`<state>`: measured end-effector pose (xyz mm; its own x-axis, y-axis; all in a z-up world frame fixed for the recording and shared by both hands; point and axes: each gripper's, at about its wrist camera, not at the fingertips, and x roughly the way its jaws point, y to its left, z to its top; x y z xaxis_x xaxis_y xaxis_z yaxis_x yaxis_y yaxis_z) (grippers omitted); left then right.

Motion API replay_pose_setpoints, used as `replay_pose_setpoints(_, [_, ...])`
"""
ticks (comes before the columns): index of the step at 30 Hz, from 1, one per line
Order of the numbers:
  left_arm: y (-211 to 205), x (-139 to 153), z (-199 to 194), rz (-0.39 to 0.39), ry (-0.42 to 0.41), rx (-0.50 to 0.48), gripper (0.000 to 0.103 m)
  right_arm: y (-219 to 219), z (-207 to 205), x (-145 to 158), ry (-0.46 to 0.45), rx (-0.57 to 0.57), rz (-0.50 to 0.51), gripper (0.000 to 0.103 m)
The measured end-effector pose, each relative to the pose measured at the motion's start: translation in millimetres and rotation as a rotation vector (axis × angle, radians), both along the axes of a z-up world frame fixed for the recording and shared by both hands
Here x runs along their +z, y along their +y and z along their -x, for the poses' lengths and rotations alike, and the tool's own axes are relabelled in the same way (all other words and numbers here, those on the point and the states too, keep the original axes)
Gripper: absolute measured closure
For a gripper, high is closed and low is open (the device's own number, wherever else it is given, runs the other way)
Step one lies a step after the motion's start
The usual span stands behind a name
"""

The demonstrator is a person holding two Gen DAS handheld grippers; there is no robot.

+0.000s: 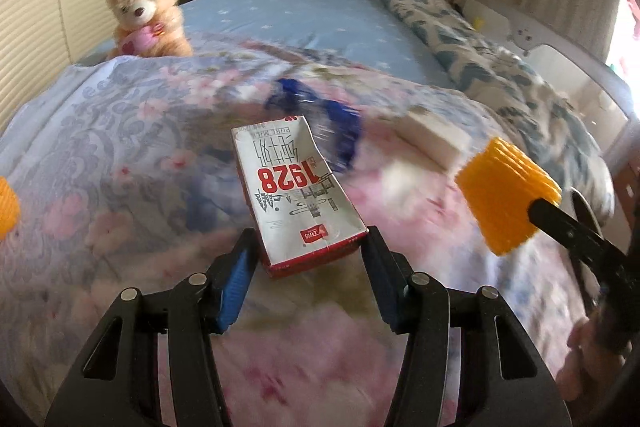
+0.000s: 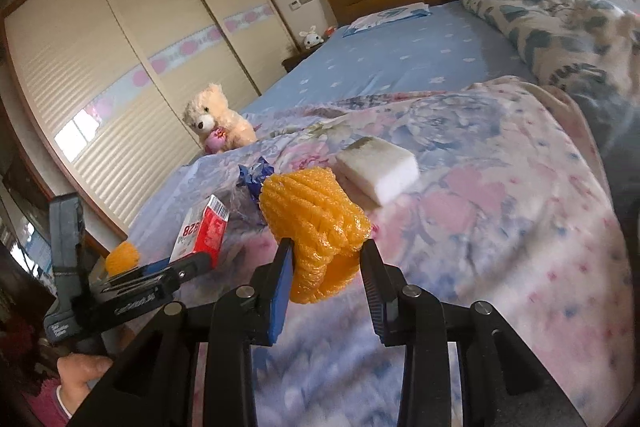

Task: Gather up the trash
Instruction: 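Carry the carton and orange foam net with both tools over the bin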

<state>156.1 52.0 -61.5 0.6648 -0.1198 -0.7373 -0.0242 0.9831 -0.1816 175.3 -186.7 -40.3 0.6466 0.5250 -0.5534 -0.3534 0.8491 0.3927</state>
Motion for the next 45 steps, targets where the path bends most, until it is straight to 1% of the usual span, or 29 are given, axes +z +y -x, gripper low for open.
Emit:
replay_pose_setpoints(8, [-56.4,13.0,29.6,0.011,-0.023,-0.146,0.050,-43.9,37.2,8.0,-0.003,-0.067,-0.022,0.069])
replay_pose_setpoints(19, [-125.1,27.9,41.1,-0.004,-0.051,-0.309,0.050,-117.3,79.8,13.9,-0.006,-0.201,-0.065,0.069])
replay_pose_setpoints(26, [-157.1,34.3,43.8,0.002,-0.054,-0.389,0.050,-157.7,102.1,14.5,-0.005,-0.307,-0.109,0.069])
replay_pose_setpoints(32, [-187.4,39.8,48.6,0.004,-0.060,-0.453,0.050,-185.0,113.4,15.7,-0.010,-0.372,-0.110,0.069])
replay_pose_setpoints(37, [-211.0,43.5,49.9,0.027,-0.059,-0.495,0.050,-210.3,121.7,15.1,-0.010,-0.429,-0.110,0.069])
replay_pose_setpoints(45, [-249.4,48.6,50.5,0.021,-0.067,-0.562,0.050,-240.7,130.9,15.9,-0.015,-0.490,-0.103,0.069])
